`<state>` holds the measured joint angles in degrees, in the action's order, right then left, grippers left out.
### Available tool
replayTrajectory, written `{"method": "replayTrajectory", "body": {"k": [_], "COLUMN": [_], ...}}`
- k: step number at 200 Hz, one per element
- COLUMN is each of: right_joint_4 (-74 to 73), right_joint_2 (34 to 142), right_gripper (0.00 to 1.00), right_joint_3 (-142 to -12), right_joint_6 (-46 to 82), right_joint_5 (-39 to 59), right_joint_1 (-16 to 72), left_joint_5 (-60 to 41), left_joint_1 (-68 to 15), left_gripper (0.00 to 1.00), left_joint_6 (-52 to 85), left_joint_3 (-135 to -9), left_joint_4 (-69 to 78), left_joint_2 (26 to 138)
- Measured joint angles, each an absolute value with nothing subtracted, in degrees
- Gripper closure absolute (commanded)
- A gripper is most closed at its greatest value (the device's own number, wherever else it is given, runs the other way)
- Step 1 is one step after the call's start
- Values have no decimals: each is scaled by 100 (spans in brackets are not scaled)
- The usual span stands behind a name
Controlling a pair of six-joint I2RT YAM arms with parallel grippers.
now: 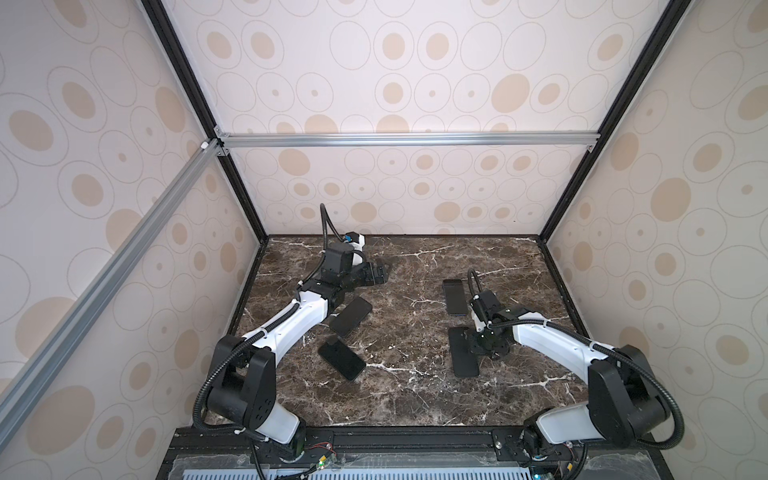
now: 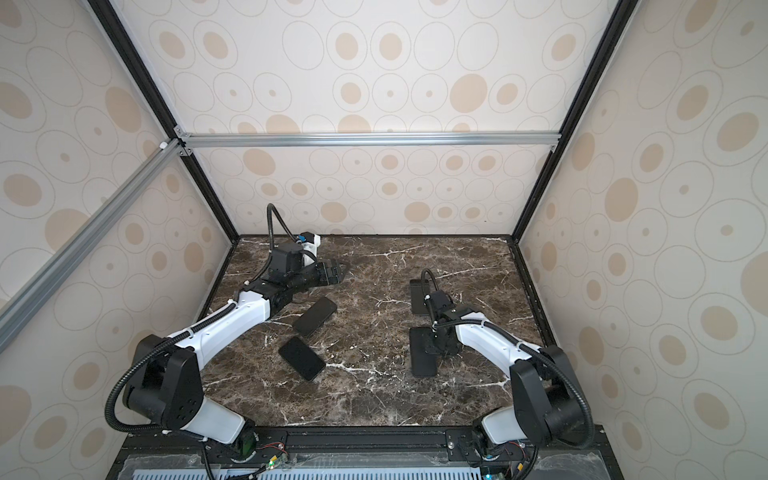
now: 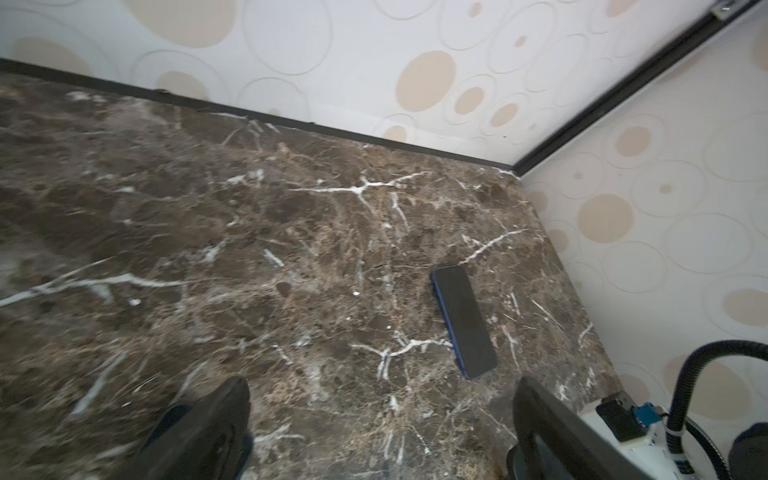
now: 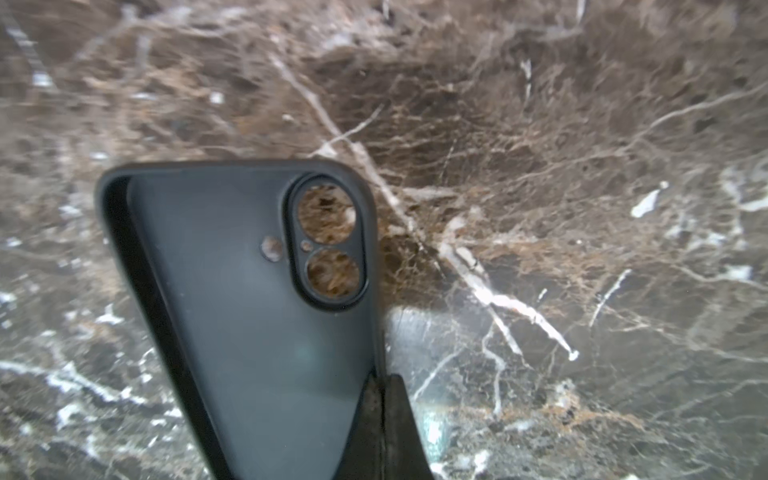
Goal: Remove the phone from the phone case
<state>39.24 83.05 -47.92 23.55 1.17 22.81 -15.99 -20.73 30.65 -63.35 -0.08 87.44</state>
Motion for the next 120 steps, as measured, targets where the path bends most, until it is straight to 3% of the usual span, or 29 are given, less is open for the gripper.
{"method": "replayTrajectory", "body": {"k": [120], "right_joint_4": [3763], "right_joint_2": [9229], "right_gripper": [100], "right_joint_3": [-5260], "right_joint_6": [1835], "right_joint_5": [167], "right_joint_1": [1824], "left_joint_5": [-738], "left_joint_1": [-1946], "left_gripper": [1], "left_joint_6": [2864], "left_joint_3": [-6106], "left_joint_4": [-290], "left_joint_2": [8281]}}
